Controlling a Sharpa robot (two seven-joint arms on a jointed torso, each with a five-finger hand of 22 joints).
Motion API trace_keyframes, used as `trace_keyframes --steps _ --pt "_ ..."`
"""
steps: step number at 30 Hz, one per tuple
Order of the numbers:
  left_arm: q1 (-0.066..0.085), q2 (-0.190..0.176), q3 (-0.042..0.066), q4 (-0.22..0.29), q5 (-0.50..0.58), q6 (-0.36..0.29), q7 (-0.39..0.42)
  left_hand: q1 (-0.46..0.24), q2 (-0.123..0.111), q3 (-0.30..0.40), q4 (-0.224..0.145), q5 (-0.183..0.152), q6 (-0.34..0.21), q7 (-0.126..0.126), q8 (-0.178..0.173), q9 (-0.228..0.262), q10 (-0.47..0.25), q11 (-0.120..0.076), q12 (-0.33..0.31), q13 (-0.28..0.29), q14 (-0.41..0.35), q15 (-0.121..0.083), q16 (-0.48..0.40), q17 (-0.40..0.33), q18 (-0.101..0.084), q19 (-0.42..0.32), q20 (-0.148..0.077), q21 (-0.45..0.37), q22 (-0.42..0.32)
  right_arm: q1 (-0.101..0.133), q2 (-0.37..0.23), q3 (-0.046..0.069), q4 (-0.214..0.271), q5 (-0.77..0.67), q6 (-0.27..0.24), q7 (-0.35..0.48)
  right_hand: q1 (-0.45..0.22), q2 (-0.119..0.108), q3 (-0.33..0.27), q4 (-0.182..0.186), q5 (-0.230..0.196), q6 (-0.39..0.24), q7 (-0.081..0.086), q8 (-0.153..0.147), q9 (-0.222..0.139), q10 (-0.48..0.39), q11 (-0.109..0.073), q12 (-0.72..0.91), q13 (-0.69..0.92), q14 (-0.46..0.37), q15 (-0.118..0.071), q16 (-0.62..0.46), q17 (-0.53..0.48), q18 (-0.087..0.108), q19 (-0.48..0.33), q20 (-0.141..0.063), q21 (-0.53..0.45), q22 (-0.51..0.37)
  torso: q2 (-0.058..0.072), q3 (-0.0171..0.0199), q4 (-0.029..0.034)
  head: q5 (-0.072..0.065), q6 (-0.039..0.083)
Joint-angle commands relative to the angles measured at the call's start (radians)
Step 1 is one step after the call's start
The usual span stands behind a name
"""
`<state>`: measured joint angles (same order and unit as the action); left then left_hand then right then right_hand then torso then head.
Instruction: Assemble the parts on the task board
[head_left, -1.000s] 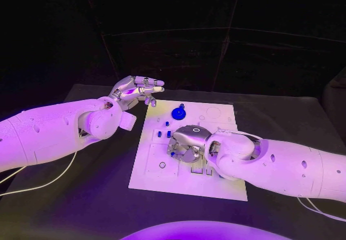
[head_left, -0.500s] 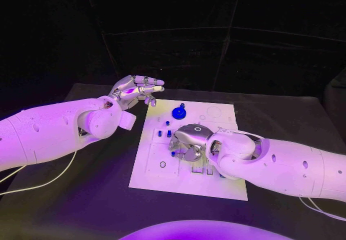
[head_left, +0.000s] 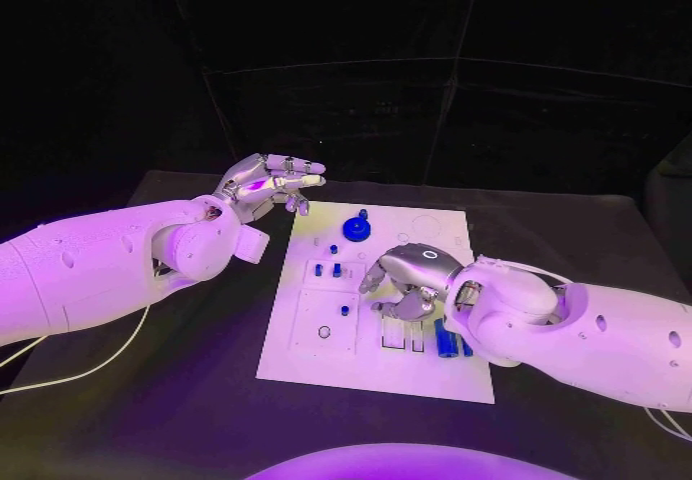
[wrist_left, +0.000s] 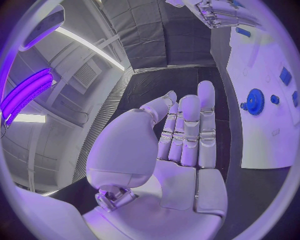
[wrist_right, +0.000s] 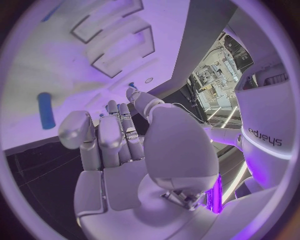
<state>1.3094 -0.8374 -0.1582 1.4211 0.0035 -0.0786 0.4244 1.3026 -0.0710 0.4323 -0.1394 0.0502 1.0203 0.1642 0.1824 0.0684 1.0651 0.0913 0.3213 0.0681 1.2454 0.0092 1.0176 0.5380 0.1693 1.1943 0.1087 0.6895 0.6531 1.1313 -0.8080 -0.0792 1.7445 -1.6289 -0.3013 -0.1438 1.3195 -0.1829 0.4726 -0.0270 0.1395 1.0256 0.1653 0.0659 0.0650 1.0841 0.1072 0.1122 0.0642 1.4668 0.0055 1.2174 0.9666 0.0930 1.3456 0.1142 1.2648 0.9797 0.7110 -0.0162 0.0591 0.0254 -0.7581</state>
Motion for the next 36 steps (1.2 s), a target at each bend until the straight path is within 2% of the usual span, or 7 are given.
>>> trace_keyframes --steps 1,6,9,13,18,27,36 --pt "0.001 -0.001 0.001 0.002 0.005 0.015 0.006 -0.003 0.006 -0.008 0.001 -0.001 0.006 0.002 -0.004 -0.001 0.000 0.004 0.003 0.001 -0.008 0.000 -0.005 -0.001 0.014 -0.010 0.000 -0.003 -0.001 0.024 -0.041 0.008 0.008 0.062 -0.017 -0.013 -0.009 -0.016 -0.026 0.001 0.009 -0.018 -0.008 -0.004 0.000 -0.013 -0.010 0.006 0.000 0.001 0.001 -0.009 -0.009 0.020 -0.003 -0.004 -0.008 -0.005 0.001 -0.0005 -0.0010 -0.012 0.008" --pt "0.001 -0.001 0.000 0.003 0.005 0.017 0.006 -0.003 0.006 -0.008 0.000 -0.001 0.006 0.002 -0.005 -0.001 0.000 0.004 0.003 0.001 -0.008 0.000 -0.006 -0.002 0.014 -0.010 0.000 -0.004 -0.001 0.059 -0.105 0.015 0.001 0.082 0.018 -0.040 -0.007 -0.022 -0.100 0.008 0.027 -0.044 -0.011 -0.004 0.000 -0.051 -0.010 0.006 0.000 0.000 0.000 -0.019 -0.025 0.022 -0.007 -0.006 -0.022 -0.022 0.000 -0.0011 -0.0021 -0.022 0.016" --pt "0.001 0.000 0.000 0.004 0.005 0.018 0.007 -0.003 0.006 -0.008 0.000 -0.001 0.006 0.002 -0.005 -0.001 0.000 0.004 0.003 0.001 -0.008 0.000 -0.006 -0.002 0.014 -0.010 0.000 -0.004 -0.001 0.068 -0.129 0.016 -0.003 0.083 0.036 -0.050 0.022 -0.006 -0.198 0.022 0.030 -0.061 -0.017 -0.002 0.001 -0.082 -0.008 0.011 0.001 0.000 0.002 -0.027 -0.041 0.023 -0.008 -0.003 -0.034 -0.037 0.001 -0.0008 0.0003 -0.027 0.019" --pt "0.001 0.002 0.000 0.004 0.005 0.019 0.007 -0.003 0.006 -0.008 0.000 -0.001 0.006 0.002 -0.005 -0.001 0.000 0.004 0.003 0.001 -0.008 0.000 -0.006 -0.002 0.014 -0.010 0.000 -0.004 -0.001 0.073 -0.144 0.017 -0.007 0.074 0.063 -0.059 0.060 0.009 -0.280 0.048 0.028 -0.070 -0.024 -0.003 0.001 -0.099 -0.006 0.028 0.001 0.000 0.003 -0.029 -0.051 0.024 -0.007 -0.002 -0.042 -0.045 0.001 0.0014 0.0004 -0.028 0.020" --pt "0.001 0.003 0.000 0.003 0.005 0.021 0.007 -0.004 0.006 -0.009 0.000 -0.001 0.006 0.002 -0.005 -0.001 0.000 0.004 0.003 0.001 -0.008 0.000 -0.005 -0.001 0.014 -0.010 0.000 -0.004 -0.001 0.075 -0.147 0.017 -0.010 0.063 0.101 -0.067 0.069 0.012 -0.295 0.056 0.026 -0.074 -0.028 -0.003 0.001 -0.101 -0.006 0.034 0.001 0.000 0.003 -0.032 -0.056 0.024 -0.006 -0.001 -0.044 -0.047 0.002 0.0003 0.0021 -0.029 0.020" --pt "0.001 0.003 0.000 0.001 0.005 0.021 0.007 -0.004 0.006 -0.009 0.000 -0.001 0.006 0.001 -0.005 -0.001 0.000 0.004 0.003 0.001 -0.008 0.000 -0.005 -0.001 0.014 -0.010 0.000 -0.004 -0.001 0.076 -0.123 0.016 -0.023 0.046 0.141 -0.059 0.094 0.040 -0.300 0.067 0.026 -0.044 -0.025 0.004 0.004 -0.051 -0.019 0.073 0.003 -0.003 -0.006 -0.041 -0.073 0.023 0.001 -0.009 -0.043 -0.043 0.002 0.0000 0.0011 -0.027 0.017" --pt "0.001 0.003 -0.001 -0.001 0.005 0.022 0.008 -0.004 0.006 -0.009 0.000 -0.001 0.006 0.001 -0.005 -0.001 0.000 0.004 0.003 0.001 -0.008 0.000 -0.005 -0.001 0.014 -0.010 0.000 -0.004 -0.001 0.075 -0.084 0.015 -0.049 0.049 0.159 -0.046 0.115 0.072 -0.248 0.071 0.010 -0.017 -0.026 0.003 0.003 0.030 -0.032 0.082 -0.002 0.011 -0.017 -0.010 -0.032 0.015 0.025 -0.019 -0.016 0.000 0.002 0.0006 0.0019 -0.027 0.013"
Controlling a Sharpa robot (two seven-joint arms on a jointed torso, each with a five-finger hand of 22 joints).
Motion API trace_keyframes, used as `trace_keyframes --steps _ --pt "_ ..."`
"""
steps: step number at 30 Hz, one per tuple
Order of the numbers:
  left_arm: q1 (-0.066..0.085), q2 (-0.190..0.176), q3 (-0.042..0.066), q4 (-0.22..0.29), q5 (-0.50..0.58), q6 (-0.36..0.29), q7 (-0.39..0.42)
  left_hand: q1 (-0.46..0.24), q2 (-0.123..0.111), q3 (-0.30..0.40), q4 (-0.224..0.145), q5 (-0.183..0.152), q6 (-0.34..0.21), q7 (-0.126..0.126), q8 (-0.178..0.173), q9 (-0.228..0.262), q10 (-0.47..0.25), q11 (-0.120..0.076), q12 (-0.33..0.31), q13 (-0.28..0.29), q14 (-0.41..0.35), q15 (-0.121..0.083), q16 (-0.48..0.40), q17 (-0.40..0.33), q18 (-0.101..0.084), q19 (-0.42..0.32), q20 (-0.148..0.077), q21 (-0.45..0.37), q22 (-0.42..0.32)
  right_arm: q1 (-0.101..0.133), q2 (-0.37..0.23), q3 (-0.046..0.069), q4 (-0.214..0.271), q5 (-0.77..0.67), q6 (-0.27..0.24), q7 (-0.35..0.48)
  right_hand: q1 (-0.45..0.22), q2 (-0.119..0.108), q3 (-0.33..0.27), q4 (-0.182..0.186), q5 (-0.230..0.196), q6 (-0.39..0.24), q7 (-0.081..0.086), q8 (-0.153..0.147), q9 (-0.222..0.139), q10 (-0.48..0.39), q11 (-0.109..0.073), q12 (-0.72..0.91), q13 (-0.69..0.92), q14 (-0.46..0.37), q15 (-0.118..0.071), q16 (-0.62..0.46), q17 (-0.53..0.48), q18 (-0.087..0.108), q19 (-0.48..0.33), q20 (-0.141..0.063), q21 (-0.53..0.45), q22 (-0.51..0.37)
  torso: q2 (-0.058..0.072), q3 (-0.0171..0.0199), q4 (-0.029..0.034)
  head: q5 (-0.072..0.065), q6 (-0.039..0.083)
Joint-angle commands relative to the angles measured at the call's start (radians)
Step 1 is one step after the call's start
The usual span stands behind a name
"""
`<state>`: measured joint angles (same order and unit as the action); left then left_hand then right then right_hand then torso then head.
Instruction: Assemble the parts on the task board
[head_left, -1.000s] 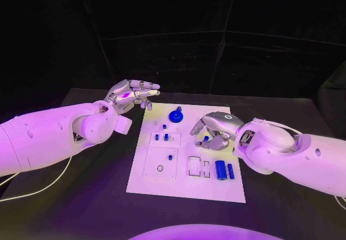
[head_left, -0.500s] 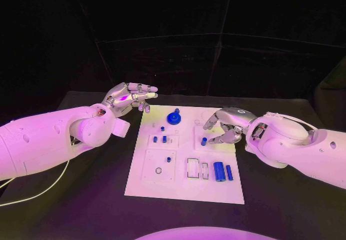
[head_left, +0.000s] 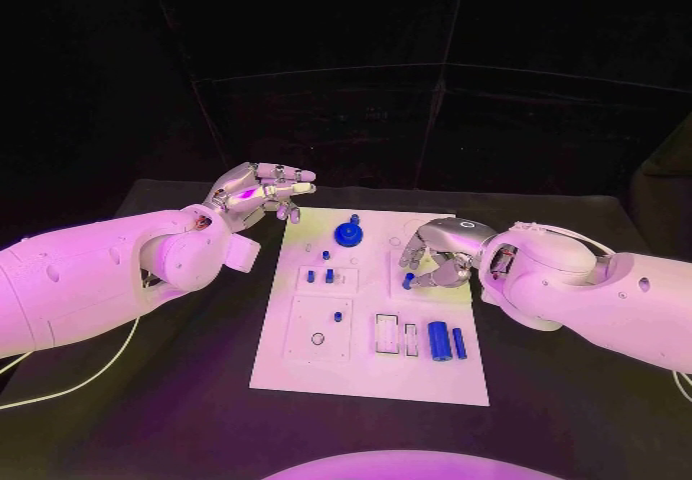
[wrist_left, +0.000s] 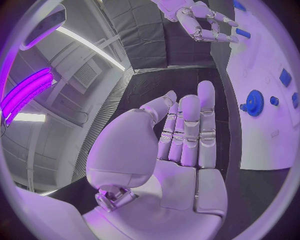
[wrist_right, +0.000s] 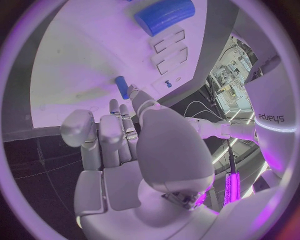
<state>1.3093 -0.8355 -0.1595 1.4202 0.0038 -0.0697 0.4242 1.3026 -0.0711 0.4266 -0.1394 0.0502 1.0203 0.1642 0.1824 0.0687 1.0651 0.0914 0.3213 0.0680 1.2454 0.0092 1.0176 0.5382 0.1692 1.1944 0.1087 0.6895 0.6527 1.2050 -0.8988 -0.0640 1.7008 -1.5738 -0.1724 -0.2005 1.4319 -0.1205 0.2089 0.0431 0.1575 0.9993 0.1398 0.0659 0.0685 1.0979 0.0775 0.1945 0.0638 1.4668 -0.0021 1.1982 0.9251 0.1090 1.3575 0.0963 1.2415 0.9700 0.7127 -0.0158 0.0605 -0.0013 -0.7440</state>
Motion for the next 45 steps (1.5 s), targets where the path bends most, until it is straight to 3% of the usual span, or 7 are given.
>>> trace_keyframes --steps 1,12,23,34,40,45 --pt "0.001 0.001 0.001 0.000 0.004 0.013 0.008 -0.004 0.006 -0.003 0.000 -0.001 0.006 0.001 -0.005 -0.001 0.000 0.004 0.003 0.001 -0.008 0.000 -0.005 -0.002 0.014 -0.010 0.000 -0.004 -0.001 0.001 0.010 0.000 -0.008 -0.006 0.033 0.011 0.005 0.012 0.024 0.001 -0.011 0.014 -0.001 0.004 0.000 0.025 -0.003 -0.001 -0.001 0.013 -0.011 0.013 0.014 -0.002 0.015 -0.002 0.010 0.014 0.000 0.0003 0.0007 -0.001 -0.002" --pt "0.001 0.001 0.000 -0.001 0.004 0.013 0.007 -0.004 0.006 -0.003 0.000 -0.001 0.006 0.001 -0.005 -0.001 0.000 0.004 0.003 0.001 -0.008 0.000 -0.005 -0.002 0.014 -0.010 0.000 -0.004 -0.001 -0.001 0.028 -0.001 -0.027 -0.010 0.069 0.006 0.009 0.004 0.100 0.000 -0.017 0.071 0.002 0.013 0.003 0.092 -0.008 -0.027 0.000 0.018 -0.014 0.040 0.044 -0.007 0.029 -0.007 0.032 0.048 0.000 0.0002 -0.0013 0.002 -0.006" --pt "0.001 0.000 0.000 -0.002 0.004 0.013 0.006 -0.004 0.007 -0.005 0.000 -0.001 0.006 0.001 -0.005 -0.001 0.000 0.003 0.004 0.001 -0.008 0.000 -0.005 -0.002 0.014 -0.009 0.000 -0.005 -0.002 -0.002 0.039 -0.001 -0.033 -0.014 0.072 0.004 0.002 -0.004 0.147 -0.001 -0.019 0.100 0.000 0.012 0.002 0.121 -0.011 -0.049 0.001 0.018 -0.017 0.051 0.053 -0.009 0.031 -0.009 0.040 0.058 -0.001 -0.0005 -0.0006 0.000 -0.007" --pt "0.001 0.000 0.000 -0.003 0.004 0.013 0.005 -0.004 0.007 -0.005 0.000 -0.001 0.006 0.001 -0.005 -0.001 0.000 0.003 0.004 0.001 -0.008 0.000 -0.005 -0.002 0.014 -0.009 0.000 -0.005 -0.002 -0.003 0.016 -0.001 -0.011 -0.008 -0.082 0.014 0.009 0.021 0.220 -0.012 -0.064 0.143 -0.008 0.018 0.005 0.165 -0.021 -0.062 0.004 0.022 -0.025 0.069 0.072 -0.013 0.041 -0.017 0.059 0.087 -0.001 0.0004 -0.0014 0.003 -0.006" --pt "0.001 0.000 0.000 -0.006 0.004 0.013 0.005 -0.004 0.007 -0.005 0.000 -0.001 0.006 0.001 -0.005 -0.001 0.000 0.003 0.004 0.001 -0.008 0.000 -0.005 -0.002 0.014 -0.009 0.000 -0.005 -0.002 -0.002 -0.020 0.000 0.043 0.070 -0.131 0.065 0.009 0.016 0.231 -0.018 -0.063 0.144 -0.006 0.016 0.004 0.168 -0.020 -0.068 0.004 0.021 -0.025 0.070 0.072 -0.013 0.042 -0.018 0.061 0.089 -0.003 -0.0013 0.0003 0.004 -0.005" --pt "0.001 0.001 -0.001 -0.008 0.004 0.014 0.006 -0.004 0.007 -0.005 0.000 -0.001 0.006 0.001 -0.005 -0.001 0.000 0.003 0.004 0.001 -0.008 0.000 -0.005 -0.002 0.014 -0.009 0.000 -0.005 -0.002 -0.001 -0.034 0.001 0.105 0.145 -0.158 0.131 0.005 0.010 0.242 -0.023 -0.055 0.140 -0.003 0.010 0.002 0.167 -0.018 -0.077 0.004 0.021 -0.023 0.071 0.071 -0.014 0.041 -0.018 0.062 0.091 -0.002 0.0000 0.0010 0.010 -0.005"
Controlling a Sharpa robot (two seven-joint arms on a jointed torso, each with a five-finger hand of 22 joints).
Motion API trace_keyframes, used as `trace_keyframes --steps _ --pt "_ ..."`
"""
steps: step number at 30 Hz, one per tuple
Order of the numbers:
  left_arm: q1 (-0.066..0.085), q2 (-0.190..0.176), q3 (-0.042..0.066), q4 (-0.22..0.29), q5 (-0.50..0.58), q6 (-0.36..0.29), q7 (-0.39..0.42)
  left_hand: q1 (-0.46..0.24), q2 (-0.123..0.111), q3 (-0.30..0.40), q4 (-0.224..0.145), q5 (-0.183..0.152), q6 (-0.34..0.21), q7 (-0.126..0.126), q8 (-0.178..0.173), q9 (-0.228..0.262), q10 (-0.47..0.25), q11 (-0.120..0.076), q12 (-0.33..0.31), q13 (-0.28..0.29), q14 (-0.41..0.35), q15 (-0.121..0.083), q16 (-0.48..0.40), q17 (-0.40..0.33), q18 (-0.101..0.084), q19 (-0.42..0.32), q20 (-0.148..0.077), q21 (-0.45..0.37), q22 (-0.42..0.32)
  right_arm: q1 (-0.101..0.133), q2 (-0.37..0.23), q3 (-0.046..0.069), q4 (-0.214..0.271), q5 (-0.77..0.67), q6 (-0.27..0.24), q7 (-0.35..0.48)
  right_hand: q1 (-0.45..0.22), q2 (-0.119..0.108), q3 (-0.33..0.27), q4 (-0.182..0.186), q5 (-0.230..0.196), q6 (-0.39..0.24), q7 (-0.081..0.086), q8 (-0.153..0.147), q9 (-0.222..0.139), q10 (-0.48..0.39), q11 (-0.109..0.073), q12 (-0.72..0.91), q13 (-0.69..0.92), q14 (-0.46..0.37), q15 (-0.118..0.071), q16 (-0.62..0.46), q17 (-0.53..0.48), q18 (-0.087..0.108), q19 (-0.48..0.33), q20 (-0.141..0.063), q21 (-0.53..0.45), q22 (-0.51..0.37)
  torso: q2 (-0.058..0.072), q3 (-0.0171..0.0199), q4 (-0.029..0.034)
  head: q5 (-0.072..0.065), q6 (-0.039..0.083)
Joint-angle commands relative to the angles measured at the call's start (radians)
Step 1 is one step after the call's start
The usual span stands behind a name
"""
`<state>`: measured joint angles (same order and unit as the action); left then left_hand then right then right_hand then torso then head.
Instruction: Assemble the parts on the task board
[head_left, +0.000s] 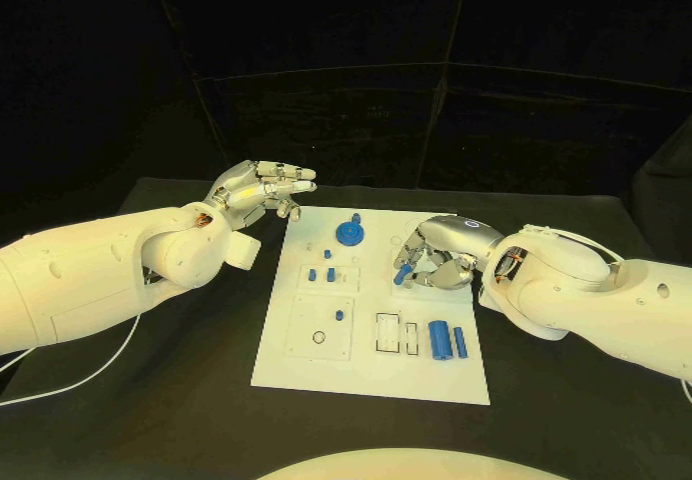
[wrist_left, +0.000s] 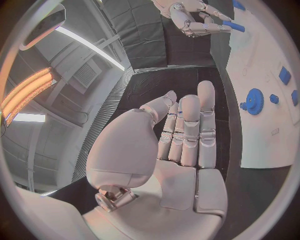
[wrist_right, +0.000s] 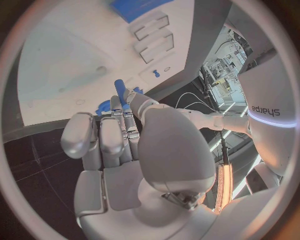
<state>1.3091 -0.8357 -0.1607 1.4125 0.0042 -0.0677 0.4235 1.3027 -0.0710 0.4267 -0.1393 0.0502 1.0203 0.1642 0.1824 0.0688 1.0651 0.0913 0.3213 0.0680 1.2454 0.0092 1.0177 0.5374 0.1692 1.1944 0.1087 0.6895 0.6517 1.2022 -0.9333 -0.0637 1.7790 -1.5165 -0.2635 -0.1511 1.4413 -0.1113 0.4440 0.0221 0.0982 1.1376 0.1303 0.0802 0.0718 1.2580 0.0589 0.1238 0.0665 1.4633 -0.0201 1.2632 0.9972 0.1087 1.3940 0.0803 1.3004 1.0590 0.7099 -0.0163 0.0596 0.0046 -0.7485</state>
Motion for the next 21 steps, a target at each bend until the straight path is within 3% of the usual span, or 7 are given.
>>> trace_keyframes --steps 1,7,10,14,17,19,21 --pt "0.001 0.001 0.000 0.000 0.004 0.012 0.007 -0.004 0.007 -0.005 0.000 -0.001 0.006 0.001 -0.005 -0.001 0.000 0.003 0.004 0.001 -0.008 0.000 -0.005 -0.001 0.014 -0.009 0.000 -0.005 -0.001 0.002 0.002 0.001 0.033 0.092 -0.069 0.088 -0.005 0.000 0.008 -0.003 0.005 0.001 0.007 -0.005 -0.002 0.006 0.001 -0.007 0.001 0.024 -0.005 0.007 0.000 -0.013 0.004 -0.001 0.003 0.001 0.002 0.0004 0.0020 0.005 0.000" --pt "0.001 0.002 0.000 -0.001 0.004 0.012 0.008 -0.004 0.007 -0.005 0.000 -0.001 0.006 0.001 -0.005 -0.001 0.000 0.003 0.004 0.001 -0.008 0.000 -0.005 -0.001 0.014 -0.009 0.000 -0.005 -0.001 0.002 0.059 0.000 0.046 0.094 -0.064 0.125 -0.006 -0.003 0.012 -0.005 0.008 -0.001 0.008 -0.008 -0.002 0.005 0.002 -0.011 0.001 0.024 -0.004 0.008 0.001 -0.013 0.004 -0.001 0.004 0.002 0.002 -0.0018 0.0004 0.014 0.000" --pt "0.001 0.005 0.000 -0.002 0.004 0.013 0.008 -0.004 0.007 -0.005 0.000 -0.001 0.006 0.001 -0.005 -0.001 0.000 0.003 0.004 0.001 -0.008 0.000 -0.005 -0.001 0.014 -0.009 0.000 -0.005 -0.001 0.001 0.105 -0.001 0.033 0.094 -0.057 0.136 -0.008 -0.004 0.014 -0.005 0.010 -0.002 0.009 -0.009 -0.003 0.005 0.003 -0.013 0.001 0.024 -0.004 0.008 0.000 -0.013 0.003 -0.001 0.003 0.001 0.003 -0.0001 0.0015 0.017 -0.003" --pt "0.000 0.008 0.000 -0.003 0.004 0.014 0.009 -0.004 0.007 -0.005 0.000 -0.001 0.006 0.001 -0.005 -0.001 0.000 0.003 0.004 0.001 -0.008 0.000 -0.005 -0.001 0.014 -0.009 0.000 -0.005 -0.001 -0.012 0.172 -0.004 0.006 0.084 -0.037 0.142 -0.011 -0.005 0.016 -0.005 0.011 -0.004 0.010 -0.011 -0.003 0.003 0.004 -0.016 0.001 0.024 -0.003 0.008 0.000 -0.013 0.002 0.000 0.003 0.000 0.003 0.0001 -0.0002 0.021 -0.003" --pt "0.000 0.010 0.000 -0.004 0.004 0.014 0.009 -0.004 0.007 -0.005 0.000 -0.001 0.006 0.001 -0.005 -0.001 0.000 0.003 0.004 0.001 -0.008 0.000 -0.005 -0.001 0.014 -0.009 0.000 -0.005 -0.001 -0.029 0.215 -0.007 -0.015 0.073 -0.015 0.143 -0.014 -0.006 0.019 -0.006 0.012 -0.007 0.012 -0.013 -0.004 0.000 0.006 -0.020 0.000 0.023 -0.002 0.008 -0.001 -0.013 0.001 0.001 0.003 -0.001 0.003 -0.0012 0.0023 0.019 -0.004" --pt "0.000 0.011 0.000 -0.004 0.004 0.014 0.009 -0.004 0.007 -0.005 0.000 -0.001 0.006 0.001 -0.005 -0.001 0.000 0.003 0.004 0.001 -0.008 0.000 -0.005 -0.001 0.014 -0.009 0.000 -0.005 -0.001 -0.036 0.233 -0.010 -0.025 0.066 -0.004 0.143 -0.014 -0.006 0.020 -0.007 0.012 -0.008 0.012 -0.013 -0.004 -0.001 0.006 -0.022 0.000 0.023 -0.001 0.008 -0.002 -0.013 0.001 0.001 0.003 -0.001 0.003 -0.0007 0.0017 0.021 -0.004" --pt "0.000 0.013 0.000 -0.004 0.004 0.014 0.009 -0.004 0.007 -0.005 0.000 -0.001 0.006 0.001 -0.005 -0.001 0.000 0.003 0.004 0.001 -0.008 0.000 -0.005 -0.001 0.014 -0.009 0.000 -0.005 -0.001 -0.046 0.260 -0.024 -0.044 0.051 0.017 0.138 -0.015 -0.007 0.021 -0.007 0.013 -0.008 0.013 -0.014 -0.004 -0.001 0.007 -0.023 0.000 0.023 -0.001 0.008 -0.002 -0.013 0.001 0.001 0.003 0.000 0.003 -0.0004 0.0009 0.025 -0.005"
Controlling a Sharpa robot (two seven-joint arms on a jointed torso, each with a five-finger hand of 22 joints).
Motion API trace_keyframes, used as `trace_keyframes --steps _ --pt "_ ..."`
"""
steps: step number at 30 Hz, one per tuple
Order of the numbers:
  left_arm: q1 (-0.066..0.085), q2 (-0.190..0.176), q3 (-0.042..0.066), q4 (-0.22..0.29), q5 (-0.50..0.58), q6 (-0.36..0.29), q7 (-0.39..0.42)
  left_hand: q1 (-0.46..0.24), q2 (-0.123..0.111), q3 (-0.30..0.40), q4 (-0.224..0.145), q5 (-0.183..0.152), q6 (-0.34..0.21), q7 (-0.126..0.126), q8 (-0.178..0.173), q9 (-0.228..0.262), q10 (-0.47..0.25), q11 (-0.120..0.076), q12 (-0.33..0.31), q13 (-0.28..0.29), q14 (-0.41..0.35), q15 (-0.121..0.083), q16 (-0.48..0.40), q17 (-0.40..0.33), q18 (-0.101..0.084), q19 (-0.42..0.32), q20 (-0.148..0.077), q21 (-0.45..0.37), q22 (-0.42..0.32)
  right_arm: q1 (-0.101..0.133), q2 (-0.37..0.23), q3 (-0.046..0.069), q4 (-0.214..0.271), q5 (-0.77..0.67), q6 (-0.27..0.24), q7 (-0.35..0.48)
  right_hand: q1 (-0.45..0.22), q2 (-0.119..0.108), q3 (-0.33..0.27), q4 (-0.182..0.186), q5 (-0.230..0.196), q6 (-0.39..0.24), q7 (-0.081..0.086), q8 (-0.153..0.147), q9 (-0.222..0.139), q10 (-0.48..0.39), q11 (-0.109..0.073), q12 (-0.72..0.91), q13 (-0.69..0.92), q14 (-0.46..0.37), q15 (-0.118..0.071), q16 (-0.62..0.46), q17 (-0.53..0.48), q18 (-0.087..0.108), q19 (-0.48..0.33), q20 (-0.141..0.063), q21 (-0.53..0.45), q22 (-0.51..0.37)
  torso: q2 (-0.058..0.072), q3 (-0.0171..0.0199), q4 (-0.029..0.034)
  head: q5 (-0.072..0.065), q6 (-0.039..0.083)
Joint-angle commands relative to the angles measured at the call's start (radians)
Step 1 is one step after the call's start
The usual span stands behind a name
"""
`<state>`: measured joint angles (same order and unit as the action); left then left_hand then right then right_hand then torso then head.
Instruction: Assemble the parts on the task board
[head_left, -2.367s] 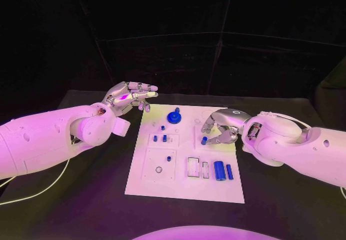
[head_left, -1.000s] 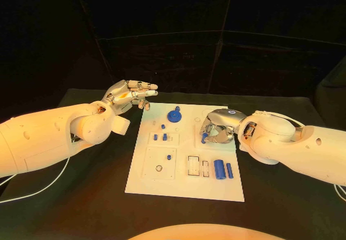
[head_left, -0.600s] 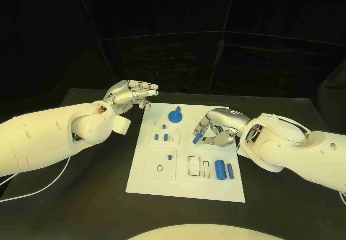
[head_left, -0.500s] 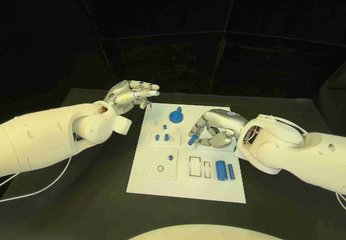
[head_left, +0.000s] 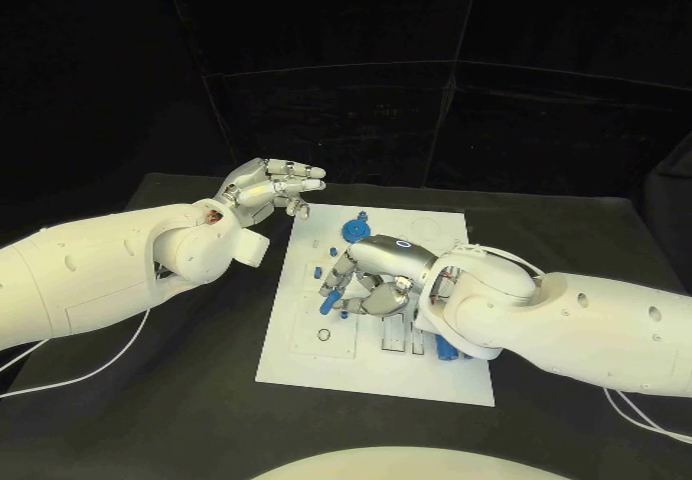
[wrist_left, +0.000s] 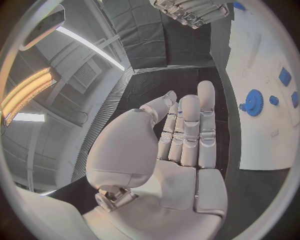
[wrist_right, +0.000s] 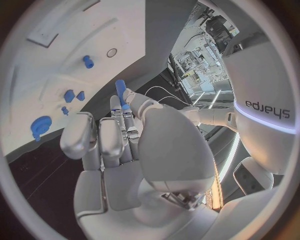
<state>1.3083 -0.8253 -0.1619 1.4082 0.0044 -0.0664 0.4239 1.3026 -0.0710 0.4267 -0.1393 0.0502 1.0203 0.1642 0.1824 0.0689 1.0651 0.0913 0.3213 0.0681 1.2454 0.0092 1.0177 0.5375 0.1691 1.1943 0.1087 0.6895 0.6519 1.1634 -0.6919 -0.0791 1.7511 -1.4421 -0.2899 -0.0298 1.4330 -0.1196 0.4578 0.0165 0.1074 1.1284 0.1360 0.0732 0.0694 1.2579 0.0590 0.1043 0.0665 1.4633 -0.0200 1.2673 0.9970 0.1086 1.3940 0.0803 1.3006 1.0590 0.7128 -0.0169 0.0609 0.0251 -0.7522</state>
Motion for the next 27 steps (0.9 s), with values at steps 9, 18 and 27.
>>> trace_keyframes --steps 9,18,27 --pt "0.001 0.003 0.001 0.001 0.004 0.013 0.009 -0.004 0.007 -0.005 0.000 -0.001 0.006 0.001 -0.005 -0.001 0.000 0.003 0.004 0.001 -0.008 0.000 -0.005 -0.001 0.014 -0.009 0.000 -0.005 -0.001 -0.031 0.058 -0.025 -0.056 -0.071 0.099 -0.005 -0.011 -0.001 0.009 -0.002 0.004 -0.002 0.009 -0.008 -0.002 -0.003 0.008 -0.007 0.000 0.022 0.000 0.004 -0.003 -0.013 0.000 0.002 0.002 -0.001 0.000 0.0008 -0.0021 0.012 -0.008" --pt "0.001 0.004 0.001 0.001 0.004 0.014 0.009 -0.004 0.008 -0.007 0.000 -0.001 0.006 0.002 -0.005 -0.002 0.000 0.004 0.004 0.001 -0.008 0.000 -0.005 -0.004 0.014 -0.009 0.000 -0.007 -0.002 -0.037 0.072 -0.027 -0.071 -0.112 0.122 -0.041 -0.013 -0.002 0.009 -0.002 0.004 -0.002 0.009 -0.008 -0.002 -0.003 0.009 -0.008 0.000 0.022 0.001 0.003 -0.005 -0.012 -0.001 0.003 0.001 -0.003 -0.001 0.0008 -0.0010 0.011 -0.010" --pt "0.001 0.004 0.001 0.001 0.004 0.015 0.009 -0.004 0.008 -0.007 0.000 -0.001 0.006 0.002 -0.005 -0.002 0.000 0.004 0.004 0.001 -0.008 0.000 -0.005 -0.004 0.014 -0.009 0.000 -0.007 -0.002 -0.039 0.078 -0.028 -0.075 -0.164 0.092 -0.085 -0.014 -0.001 0.010 -0.001 0.004 -0.002 0.009 -0.007 -0.002 -0.002 0.009 -0.009 0.000 0.022 0.001 0.004 -0.004 -0.013 -0.001 0.003 0.002 -0.002 0.000 0.0008 -0.0012 0.011 -0.011"
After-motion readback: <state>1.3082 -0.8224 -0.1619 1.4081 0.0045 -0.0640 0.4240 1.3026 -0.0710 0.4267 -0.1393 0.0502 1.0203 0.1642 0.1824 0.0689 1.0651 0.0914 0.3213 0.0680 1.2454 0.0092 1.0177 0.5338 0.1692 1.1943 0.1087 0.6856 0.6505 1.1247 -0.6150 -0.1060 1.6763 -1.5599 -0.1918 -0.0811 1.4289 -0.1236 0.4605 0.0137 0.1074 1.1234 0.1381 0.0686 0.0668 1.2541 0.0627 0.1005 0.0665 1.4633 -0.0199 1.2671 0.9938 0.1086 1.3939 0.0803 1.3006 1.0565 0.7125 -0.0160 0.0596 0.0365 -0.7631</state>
